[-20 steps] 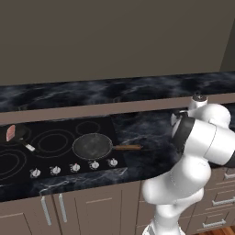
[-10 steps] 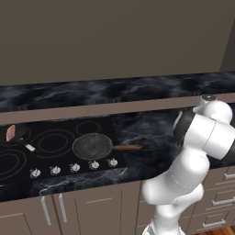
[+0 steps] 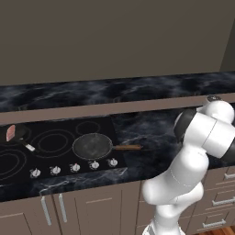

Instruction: Place both pans onto different burners. Then place the lemon and the steak on different pans.

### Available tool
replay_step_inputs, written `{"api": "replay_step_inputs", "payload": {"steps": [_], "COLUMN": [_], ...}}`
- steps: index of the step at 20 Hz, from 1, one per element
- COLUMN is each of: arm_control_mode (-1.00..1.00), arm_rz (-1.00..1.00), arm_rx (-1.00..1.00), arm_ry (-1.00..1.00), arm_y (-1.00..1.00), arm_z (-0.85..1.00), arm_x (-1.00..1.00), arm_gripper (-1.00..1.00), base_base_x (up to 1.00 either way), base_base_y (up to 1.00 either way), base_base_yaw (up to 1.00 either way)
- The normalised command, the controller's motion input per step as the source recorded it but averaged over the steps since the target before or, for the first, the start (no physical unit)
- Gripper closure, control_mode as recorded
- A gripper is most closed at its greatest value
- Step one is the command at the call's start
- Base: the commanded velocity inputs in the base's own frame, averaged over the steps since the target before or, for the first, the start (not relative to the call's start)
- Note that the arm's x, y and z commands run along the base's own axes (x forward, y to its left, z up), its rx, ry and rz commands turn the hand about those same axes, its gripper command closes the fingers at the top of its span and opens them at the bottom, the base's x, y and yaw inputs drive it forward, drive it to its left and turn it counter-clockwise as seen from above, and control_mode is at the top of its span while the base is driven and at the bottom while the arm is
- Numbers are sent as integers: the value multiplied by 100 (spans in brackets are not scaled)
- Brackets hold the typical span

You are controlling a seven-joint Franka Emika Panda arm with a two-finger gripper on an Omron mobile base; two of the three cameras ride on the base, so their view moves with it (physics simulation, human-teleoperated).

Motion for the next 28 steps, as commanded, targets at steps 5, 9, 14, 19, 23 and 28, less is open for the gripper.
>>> {"api": "replay_step_inputs", "payload": {"steps": [5,9,14,19,23,28], "arm_control_mode": [-100,-100,-100,-100,-100,-100], "arm_rz": [11,9,7,4,5,7], "arm_rx": [-1,0,-3,-2,0,0], "arm_ry": [0,0,0,0,0,0], "arm_y": [-28,-27,-28,-18,-7,0], "arm_z": [-17,-24,-11,0,-2,-5], "arm_x": [-13,-5,0,6,3,0], "arm_gripper": [-100,-100,-100,-100,-100,-100], "base_base_x": [0,0,0,0,0,0], "base_base_y": [0,0,0,0,0,0], "base_base_yaw": [0,0,0,0,0,0]}}
